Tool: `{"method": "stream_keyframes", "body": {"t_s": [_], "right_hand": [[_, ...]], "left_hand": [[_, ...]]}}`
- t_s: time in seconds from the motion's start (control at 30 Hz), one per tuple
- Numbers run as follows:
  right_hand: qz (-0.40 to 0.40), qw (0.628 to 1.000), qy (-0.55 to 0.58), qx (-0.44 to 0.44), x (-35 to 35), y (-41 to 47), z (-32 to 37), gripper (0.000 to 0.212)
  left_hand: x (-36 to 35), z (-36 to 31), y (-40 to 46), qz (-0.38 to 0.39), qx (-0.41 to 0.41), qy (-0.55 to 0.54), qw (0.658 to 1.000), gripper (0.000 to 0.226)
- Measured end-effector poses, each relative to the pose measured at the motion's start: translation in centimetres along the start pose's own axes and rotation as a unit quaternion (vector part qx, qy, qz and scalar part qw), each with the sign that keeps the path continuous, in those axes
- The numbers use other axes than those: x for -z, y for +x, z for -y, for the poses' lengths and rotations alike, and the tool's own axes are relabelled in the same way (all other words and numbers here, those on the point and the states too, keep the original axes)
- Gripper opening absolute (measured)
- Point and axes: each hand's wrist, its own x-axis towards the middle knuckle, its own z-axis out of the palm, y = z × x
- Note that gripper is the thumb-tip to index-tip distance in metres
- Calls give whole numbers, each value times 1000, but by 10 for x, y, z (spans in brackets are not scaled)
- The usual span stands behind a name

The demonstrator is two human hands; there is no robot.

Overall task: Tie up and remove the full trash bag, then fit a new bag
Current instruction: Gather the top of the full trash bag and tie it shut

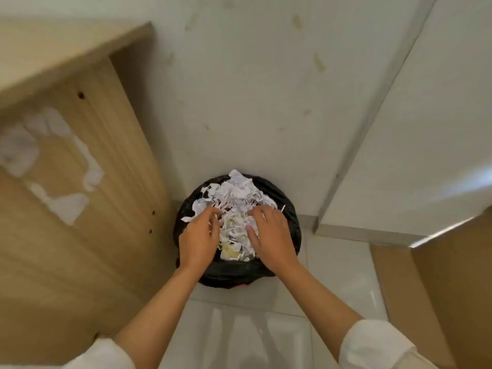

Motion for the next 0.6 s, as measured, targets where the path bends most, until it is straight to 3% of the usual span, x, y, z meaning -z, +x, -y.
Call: {"method": "stream_keyframes", "body": {"t_s": [0.17, 0.3, 0.37, 0.4, 0.47, 0.5, 0.53, 0.6], "right_hand": [[-70, 997, -26, 11, -68, -12, -24, 38], [-121, 992, 13, 29, -89, -22, -36, 34], [-131, 991, 9, 28, -91, -22, -35, 35], [-127, 991, 0, 28, -91, -23, -34, 35], [-118, 992, -20, 24, -90, -22, -33, 35], [-117, 992, -29, 27, -90, -21, -33, 35], [-117, 992, -29, 33, -89, -21, -32, 35], [-135, 989, -6, 61, -86, -22, -31, 36]], "left_hand": [[-41, 46, -2, -169, -16, -52, 984, 18], [-58, 78, -14, -313, 128, -129, 932, 21], [-68, 96, -20, -275, 291, -194, 896, 33], [-72, 105, -24, -222, 402, -238, 856, 45], [-72, 114, -34, -82, 565, -354, 741, 70], [-70, 115, -38, -19, 590, -406, 698, 77], [-68, 113, -42, 20, 590, -440, 677, 79], [-63, 108, -48, 60, 556, -459, 691, 71]]}}
